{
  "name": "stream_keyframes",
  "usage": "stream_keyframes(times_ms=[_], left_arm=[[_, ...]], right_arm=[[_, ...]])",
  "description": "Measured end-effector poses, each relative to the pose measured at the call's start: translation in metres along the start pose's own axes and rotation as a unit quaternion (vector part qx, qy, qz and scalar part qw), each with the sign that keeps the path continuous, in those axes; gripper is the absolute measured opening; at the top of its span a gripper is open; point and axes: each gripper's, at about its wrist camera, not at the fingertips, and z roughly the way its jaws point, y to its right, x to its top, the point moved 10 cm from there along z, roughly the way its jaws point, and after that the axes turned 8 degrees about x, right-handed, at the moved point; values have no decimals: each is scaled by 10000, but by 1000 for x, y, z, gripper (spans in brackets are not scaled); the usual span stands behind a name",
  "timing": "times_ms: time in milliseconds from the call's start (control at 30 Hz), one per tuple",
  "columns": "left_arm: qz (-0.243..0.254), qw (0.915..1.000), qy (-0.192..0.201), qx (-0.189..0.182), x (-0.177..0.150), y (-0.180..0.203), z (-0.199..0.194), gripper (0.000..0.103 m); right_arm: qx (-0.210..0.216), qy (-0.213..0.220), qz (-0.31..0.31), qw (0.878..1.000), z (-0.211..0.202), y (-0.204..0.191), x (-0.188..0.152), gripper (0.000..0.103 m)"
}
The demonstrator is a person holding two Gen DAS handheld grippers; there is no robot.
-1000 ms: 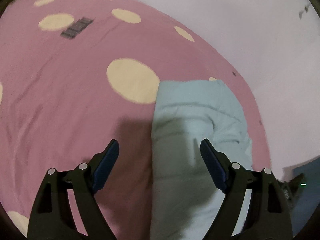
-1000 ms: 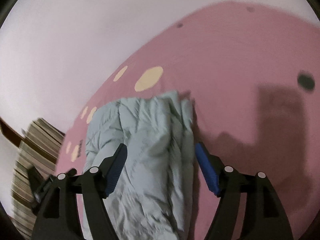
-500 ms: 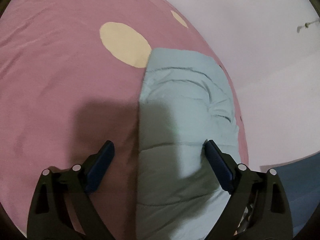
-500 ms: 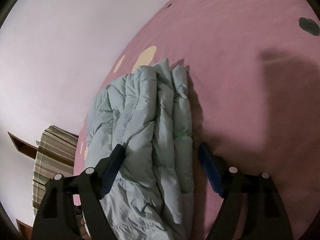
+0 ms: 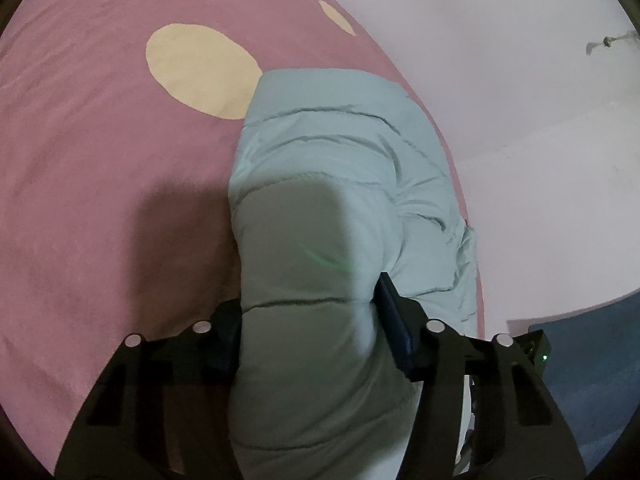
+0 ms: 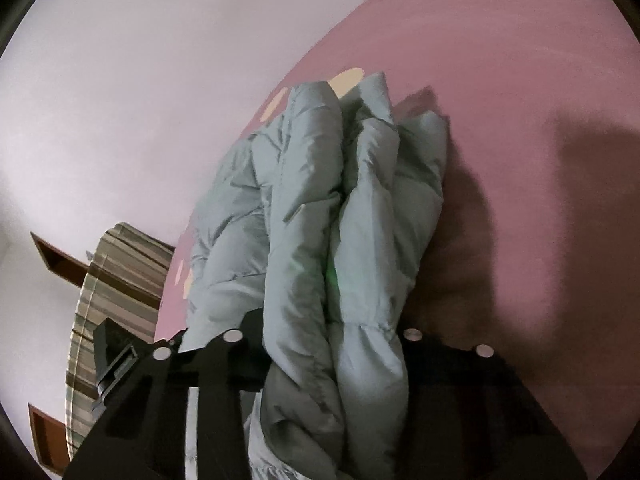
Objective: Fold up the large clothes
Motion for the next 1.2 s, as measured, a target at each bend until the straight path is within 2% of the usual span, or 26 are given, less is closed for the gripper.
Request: stream_keyframes(times_ms=[200, 333, 500, 633, 900, 1100, 1200], left_arm=[[220, 9994, 188, -168, 7, 8, -23, 50], [203, 9986, 385, -291, 16, -2, -50, 50], [173, 9974, 656, -242, 41, -18, -75, 50], [107, 9961, 877, -44, 70, -45, -90, 50], [-173, 9957, 875, 230, 95, -101, -86, 50], [-273, 9962, 796, 228, 85, -116, -74, 51], [-226, 9961, 808, 280, 101, -112, -66, 51]], right_arm=[[241, 64, -198, 9995, 3, -28, 1, 32], [469, 47, -449, 9979, 15, -59, 4, 32], [724, -113, -598, 9955, 52, -88, 10, 32], [874, -257, -659, 9937, 86, -105, 12, 32], [936, -708, -597, 9913, 146, -107, 0, 32], [885, -792, -429, 9920, 160, -98, -9, 32], [878, -801, -382, 9922, 162, -94, -11, 32]])
